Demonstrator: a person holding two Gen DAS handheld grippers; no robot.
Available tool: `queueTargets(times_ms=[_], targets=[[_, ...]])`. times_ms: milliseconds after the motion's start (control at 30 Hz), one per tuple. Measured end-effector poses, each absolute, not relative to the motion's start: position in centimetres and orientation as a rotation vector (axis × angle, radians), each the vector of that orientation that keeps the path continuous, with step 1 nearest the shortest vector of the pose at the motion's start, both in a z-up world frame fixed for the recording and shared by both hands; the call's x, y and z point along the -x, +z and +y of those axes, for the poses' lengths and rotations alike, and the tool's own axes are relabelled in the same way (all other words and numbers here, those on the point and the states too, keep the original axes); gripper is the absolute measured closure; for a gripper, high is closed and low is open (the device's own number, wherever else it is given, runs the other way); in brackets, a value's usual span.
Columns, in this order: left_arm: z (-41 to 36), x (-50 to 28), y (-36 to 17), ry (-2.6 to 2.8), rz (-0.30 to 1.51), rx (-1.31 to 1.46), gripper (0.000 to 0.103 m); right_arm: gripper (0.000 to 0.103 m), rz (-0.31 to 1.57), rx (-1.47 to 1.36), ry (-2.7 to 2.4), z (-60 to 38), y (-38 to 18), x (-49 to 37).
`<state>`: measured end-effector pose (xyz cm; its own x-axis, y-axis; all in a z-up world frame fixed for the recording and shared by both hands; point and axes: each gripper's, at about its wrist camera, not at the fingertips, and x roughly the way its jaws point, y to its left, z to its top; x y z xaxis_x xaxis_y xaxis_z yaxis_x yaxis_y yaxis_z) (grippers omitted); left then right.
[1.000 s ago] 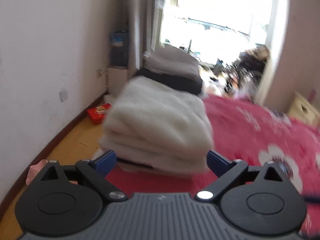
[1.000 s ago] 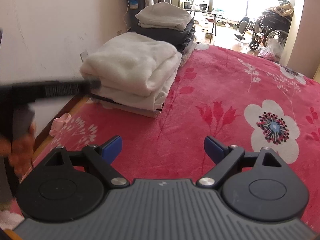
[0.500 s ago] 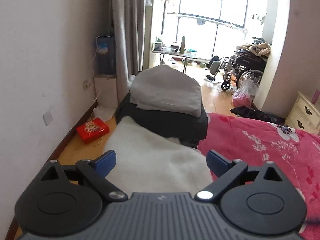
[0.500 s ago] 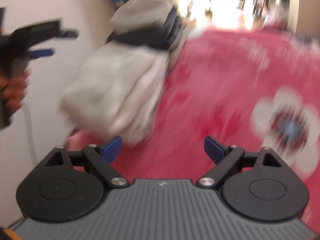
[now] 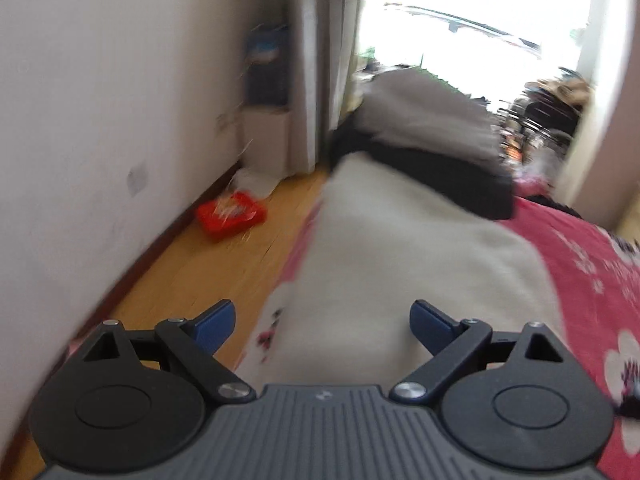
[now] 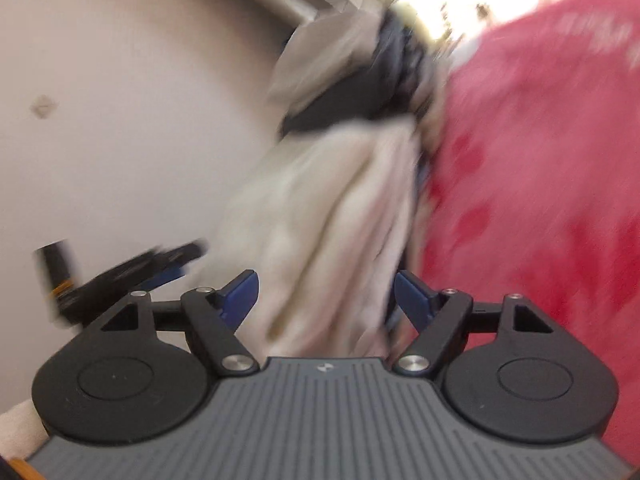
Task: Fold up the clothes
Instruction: 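Grasp the stacked sweater edge with the right tool while the left tool approaches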
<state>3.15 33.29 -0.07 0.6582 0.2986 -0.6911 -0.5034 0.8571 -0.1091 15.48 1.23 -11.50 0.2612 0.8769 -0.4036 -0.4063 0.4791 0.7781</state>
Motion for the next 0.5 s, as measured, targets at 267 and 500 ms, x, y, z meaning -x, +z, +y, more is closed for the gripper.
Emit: queueTargets(times_ms=[267, 500], targets=[[25.8, -0.3, 1.5, 0.182, 0.640, -0.017, 0.014, 0.026, 1.143, -0.896, 1.019, 3.5, -16.0, -16.3], [15.3, 0.1, -2.3, -0.152, 0.630, -0.583, 0.014, 0.026, 1.218, -1.049, 1.030, 5.3, -17.5, -17.9]])
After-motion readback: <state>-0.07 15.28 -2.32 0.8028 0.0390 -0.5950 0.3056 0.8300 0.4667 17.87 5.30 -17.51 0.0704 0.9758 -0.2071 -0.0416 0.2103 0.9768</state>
